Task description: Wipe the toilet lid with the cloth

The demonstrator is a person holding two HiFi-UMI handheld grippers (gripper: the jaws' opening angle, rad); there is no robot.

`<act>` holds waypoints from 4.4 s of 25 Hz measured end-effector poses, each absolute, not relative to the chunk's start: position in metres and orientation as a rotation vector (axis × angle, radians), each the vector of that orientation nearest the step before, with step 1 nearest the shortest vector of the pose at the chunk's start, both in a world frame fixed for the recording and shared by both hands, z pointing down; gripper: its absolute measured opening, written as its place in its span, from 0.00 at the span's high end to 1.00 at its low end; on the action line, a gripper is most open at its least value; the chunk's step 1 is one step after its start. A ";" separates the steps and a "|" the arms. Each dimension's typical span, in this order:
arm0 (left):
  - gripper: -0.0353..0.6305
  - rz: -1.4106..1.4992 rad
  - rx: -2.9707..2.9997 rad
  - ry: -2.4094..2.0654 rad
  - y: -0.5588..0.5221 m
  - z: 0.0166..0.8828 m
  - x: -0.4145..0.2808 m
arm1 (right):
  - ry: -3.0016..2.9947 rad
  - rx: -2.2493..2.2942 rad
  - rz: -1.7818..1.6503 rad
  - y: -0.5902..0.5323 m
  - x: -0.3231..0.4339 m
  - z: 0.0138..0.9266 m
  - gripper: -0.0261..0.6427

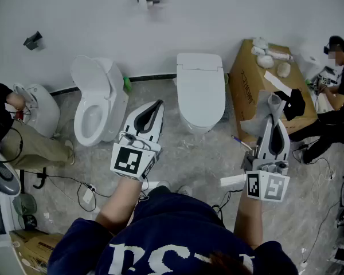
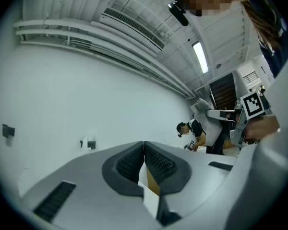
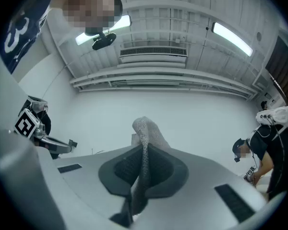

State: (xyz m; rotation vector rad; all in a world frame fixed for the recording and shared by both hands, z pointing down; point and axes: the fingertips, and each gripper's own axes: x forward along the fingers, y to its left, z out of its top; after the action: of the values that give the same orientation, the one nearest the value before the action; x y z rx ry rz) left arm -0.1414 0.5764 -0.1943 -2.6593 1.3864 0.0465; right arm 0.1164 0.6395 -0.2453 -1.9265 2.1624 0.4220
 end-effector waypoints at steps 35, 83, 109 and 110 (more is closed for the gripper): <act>0.91 0.109 -2.697 1.425 0.412 -0.182 -0.132 | 2.183 -1.896 0.389 0.502 0.127 -0.242 0.92; 0.91 0.078 -2.624 1.771 -0.038 -0.079 -0.052 | 2.486 -1.585 -0.008 -0.017 0.186 -0.120 0.92; 0.91 -0.198 -2.881 1.716 -0.192 0.240 -0.148 | 2.752 -1.711 -0.787 -0.203 -0.024 0.326 0.92; 0.91 -0.203 -2.888 1.725 -0.192 0.251 -0.149 | 2.777 -1.712 -0.827 -0.203 -0.031 0.348 0.92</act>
State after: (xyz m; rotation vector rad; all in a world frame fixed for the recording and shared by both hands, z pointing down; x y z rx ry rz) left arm -0.1495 -0.1921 0.2514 -2.8878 1.7249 -0.2033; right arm -0.0308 -0.2033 0.3481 -1.7121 2.7771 -0.8269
